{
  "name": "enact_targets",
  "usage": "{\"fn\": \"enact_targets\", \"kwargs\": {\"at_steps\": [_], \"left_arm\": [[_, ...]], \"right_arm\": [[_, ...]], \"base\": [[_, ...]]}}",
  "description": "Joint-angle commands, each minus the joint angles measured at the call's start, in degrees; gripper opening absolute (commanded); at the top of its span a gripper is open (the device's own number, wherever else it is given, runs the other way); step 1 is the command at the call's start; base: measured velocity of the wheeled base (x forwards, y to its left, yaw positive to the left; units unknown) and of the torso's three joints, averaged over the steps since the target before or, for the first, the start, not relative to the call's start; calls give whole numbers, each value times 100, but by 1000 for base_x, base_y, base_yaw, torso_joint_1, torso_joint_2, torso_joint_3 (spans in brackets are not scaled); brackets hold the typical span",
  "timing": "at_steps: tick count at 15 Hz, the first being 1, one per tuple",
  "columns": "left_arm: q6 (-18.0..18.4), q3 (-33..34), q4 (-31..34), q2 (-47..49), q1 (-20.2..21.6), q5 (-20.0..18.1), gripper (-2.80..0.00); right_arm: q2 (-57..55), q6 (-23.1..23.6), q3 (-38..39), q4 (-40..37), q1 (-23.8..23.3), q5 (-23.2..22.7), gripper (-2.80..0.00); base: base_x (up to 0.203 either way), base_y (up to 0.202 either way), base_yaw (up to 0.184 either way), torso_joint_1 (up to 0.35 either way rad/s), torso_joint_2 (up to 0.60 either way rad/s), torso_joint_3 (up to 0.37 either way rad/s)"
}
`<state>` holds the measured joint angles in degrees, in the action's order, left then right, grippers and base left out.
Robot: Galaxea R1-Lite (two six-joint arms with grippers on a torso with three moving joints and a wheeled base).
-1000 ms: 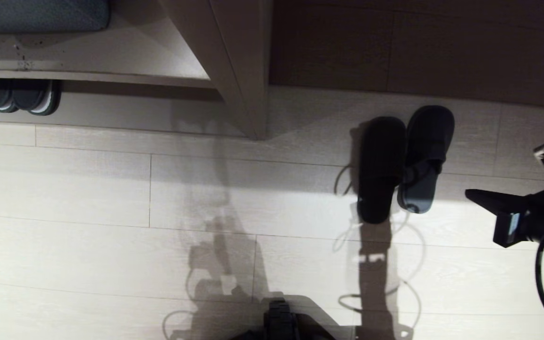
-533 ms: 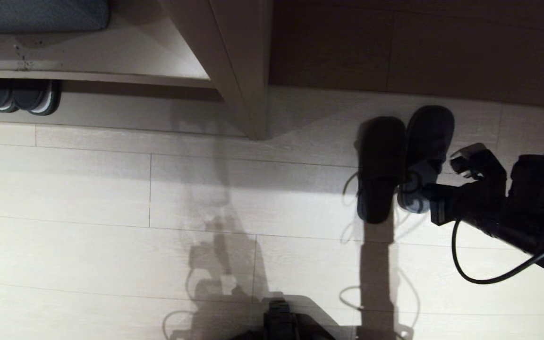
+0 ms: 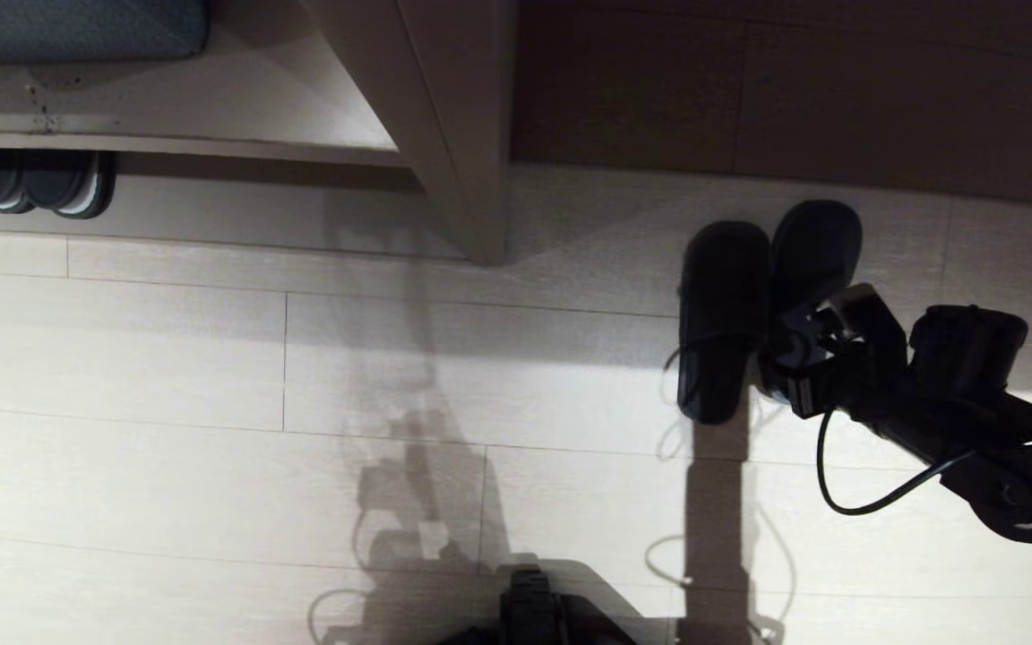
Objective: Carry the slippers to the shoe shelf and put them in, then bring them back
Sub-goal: Pick up the slippers on the floor
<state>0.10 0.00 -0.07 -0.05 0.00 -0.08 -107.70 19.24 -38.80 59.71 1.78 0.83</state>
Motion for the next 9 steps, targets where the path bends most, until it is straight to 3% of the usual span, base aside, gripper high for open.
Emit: {"fn": "enact_targets", "kwargs": {"at_steps": [1,5,9], "left_arm": [[-1,0,-1,5,0,-1,-280],[-1,0,-1,5,0,-1,-280],[-1,0,-1,5,0,-1,-280]], "right_arm": [[-362,18,-25,261,-2,84,0],[-1106,-120,-396,1632,44,329,0],[-1339,-472,-559,1864,51,373,0]], "base": [[0,0,0,0,0,0],[0,0,0,0,0,0],[0,0,0,0,0,0]]}}
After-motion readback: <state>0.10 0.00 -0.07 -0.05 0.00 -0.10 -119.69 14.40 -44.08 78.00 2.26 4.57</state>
